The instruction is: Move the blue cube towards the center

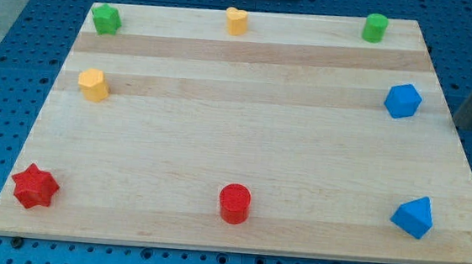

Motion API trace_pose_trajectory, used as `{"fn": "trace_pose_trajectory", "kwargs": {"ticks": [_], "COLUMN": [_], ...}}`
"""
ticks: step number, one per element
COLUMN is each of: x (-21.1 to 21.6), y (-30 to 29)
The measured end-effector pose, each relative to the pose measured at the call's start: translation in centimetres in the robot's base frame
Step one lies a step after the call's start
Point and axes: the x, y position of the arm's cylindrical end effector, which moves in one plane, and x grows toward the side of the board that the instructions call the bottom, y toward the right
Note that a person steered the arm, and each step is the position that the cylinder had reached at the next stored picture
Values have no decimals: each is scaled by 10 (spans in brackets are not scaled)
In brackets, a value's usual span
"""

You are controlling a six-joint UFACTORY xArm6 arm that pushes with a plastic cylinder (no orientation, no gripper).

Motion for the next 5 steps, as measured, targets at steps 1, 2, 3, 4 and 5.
{"fn": "trace_pose_trajectory", "kwargs": {"ticks": [1, 2, 3, 4, 5], "x": [-6, -11, -16, -37, -42], "y": [-28, -44, -9, 4, -32]}}
